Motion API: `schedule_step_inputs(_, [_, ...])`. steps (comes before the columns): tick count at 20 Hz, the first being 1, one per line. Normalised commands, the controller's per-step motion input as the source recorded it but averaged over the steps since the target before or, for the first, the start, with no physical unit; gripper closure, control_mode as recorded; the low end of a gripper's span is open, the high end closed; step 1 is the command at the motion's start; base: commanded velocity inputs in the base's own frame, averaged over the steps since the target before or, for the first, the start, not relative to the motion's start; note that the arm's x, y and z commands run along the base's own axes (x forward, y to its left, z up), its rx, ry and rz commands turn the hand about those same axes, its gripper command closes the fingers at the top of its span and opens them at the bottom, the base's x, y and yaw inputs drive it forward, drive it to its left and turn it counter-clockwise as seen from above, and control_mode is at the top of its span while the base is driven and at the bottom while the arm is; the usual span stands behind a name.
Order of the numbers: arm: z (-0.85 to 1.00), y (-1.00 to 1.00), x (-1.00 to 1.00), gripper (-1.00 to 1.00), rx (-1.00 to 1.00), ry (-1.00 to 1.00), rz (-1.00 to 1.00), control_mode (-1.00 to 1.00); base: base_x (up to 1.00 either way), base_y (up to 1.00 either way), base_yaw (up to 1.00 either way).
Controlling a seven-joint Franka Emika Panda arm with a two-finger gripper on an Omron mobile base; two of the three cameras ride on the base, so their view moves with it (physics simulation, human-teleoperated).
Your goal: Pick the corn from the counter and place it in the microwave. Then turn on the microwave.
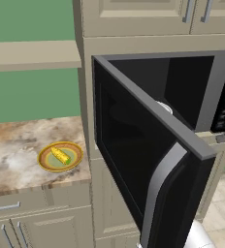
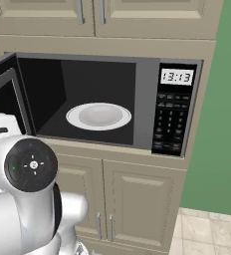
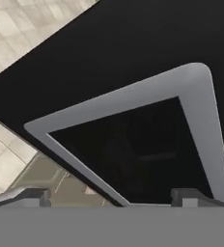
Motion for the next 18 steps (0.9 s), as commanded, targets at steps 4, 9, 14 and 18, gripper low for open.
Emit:
schedule_step_inputs(4, [0.00, -0.24, 0.00, -1.00, 0.10, 0.20, -0.11, -1.00, 0.00, 0.00, 0.00])
schedule_step_inputs(9, [-0.01, -0.20, 0.07, -1.00, 0.10, 0.10, -0.09, -1.00, 0.00, 0.00, 0.00])
schedule_step_inputs(14, [0.00, -0.04, 0.13, -1.00, 0.13, 0.14, -0.10, -1.00, 0.00, 0.00, 0.00])
schedule_step_inputs(18, [0.00, 0.00, 0.14, -1.00, 0.12, 0.19, -0.15, -1.00, 0.00, 0.00, 0.00])
